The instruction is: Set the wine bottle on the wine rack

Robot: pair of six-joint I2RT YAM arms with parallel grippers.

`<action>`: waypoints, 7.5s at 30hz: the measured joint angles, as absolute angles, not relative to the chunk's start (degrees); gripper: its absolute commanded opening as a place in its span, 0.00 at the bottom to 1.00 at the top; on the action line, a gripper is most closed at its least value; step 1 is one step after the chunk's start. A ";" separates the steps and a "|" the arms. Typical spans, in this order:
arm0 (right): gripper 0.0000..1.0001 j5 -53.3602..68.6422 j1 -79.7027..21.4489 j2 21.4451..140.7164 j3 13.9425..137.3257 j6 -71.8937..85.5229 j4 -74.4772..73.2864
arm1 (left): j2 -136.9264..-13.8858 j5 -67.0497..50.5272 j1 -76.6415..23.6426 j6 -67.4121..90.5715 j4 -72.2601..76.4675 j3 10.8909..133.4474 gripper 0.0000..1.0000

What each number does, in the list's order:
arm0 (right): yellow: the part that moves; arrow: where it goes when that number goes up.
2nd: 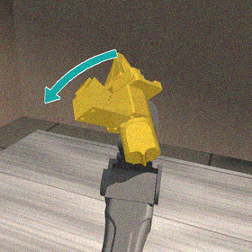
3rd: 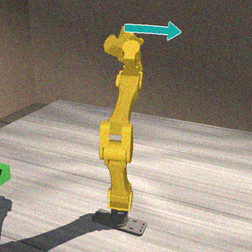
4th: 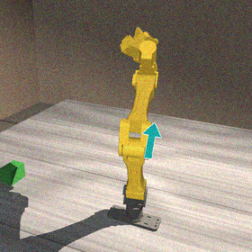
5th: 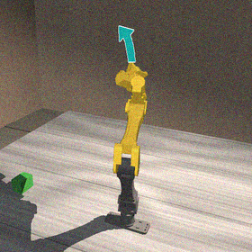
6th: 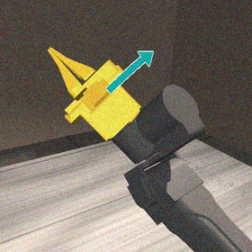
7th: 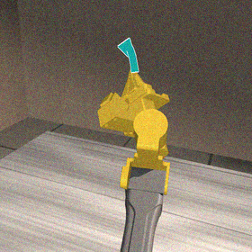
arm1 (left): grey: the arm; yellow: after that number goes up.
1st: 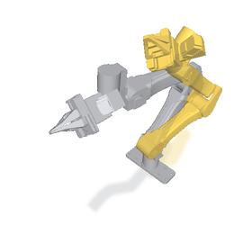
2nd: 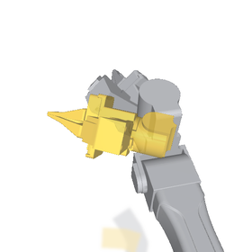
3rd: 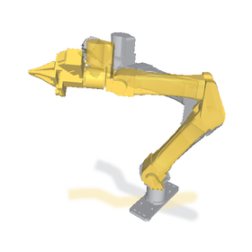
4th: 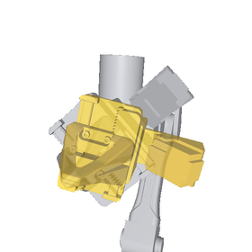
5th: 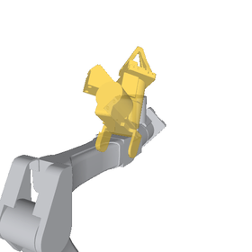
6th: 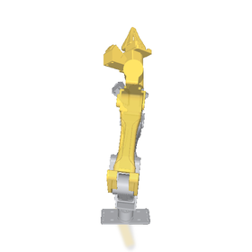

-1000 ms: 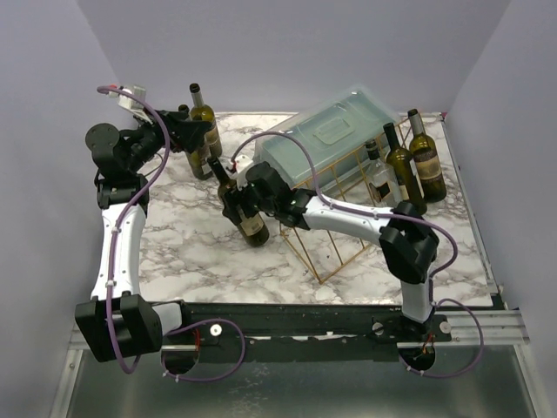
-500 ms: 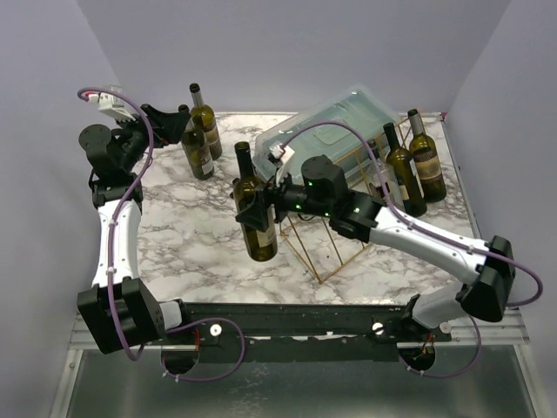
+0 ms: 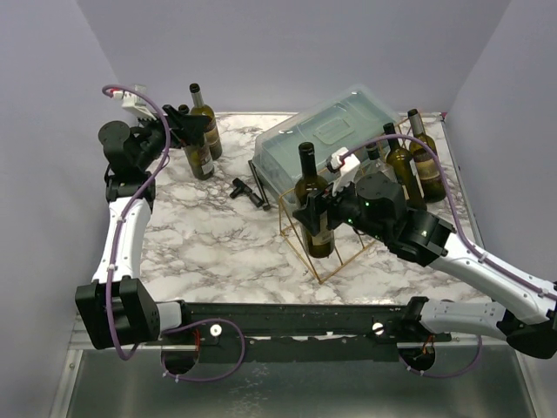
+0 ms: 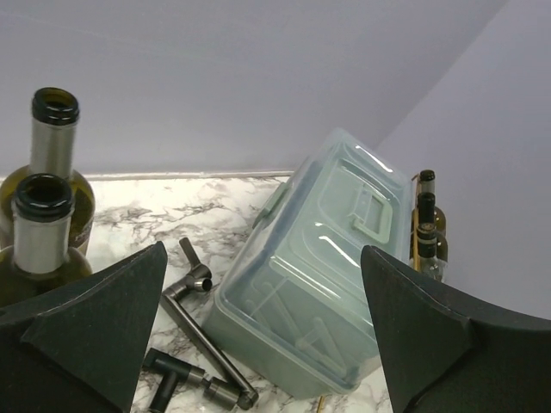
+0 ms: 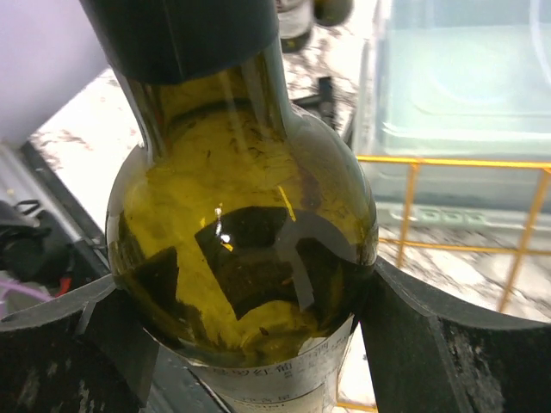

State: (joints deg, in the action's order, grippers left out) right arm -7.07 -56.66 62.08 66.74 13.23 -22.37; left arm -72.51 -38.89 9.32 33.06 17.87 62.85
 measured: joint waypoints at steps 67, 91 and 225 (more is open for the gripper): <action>0.02 -22.72 -26.79 70.83 48.66 4.91 -12.47 | -71.79 -33.93 -1.91 22.76 8.43 62.89 0.96; 0.70 -20.25 -26.76 69.56 44.47 5.76 -10.37 | -71.79 -33.93 -2.39 22.79 8.43 62.94 0.96; 1.00 3.90 -56.66 81.21 69.25 19.81 0.86 | -68.10 -16.75 -9.06 4.89 -16.45 70.70 0.00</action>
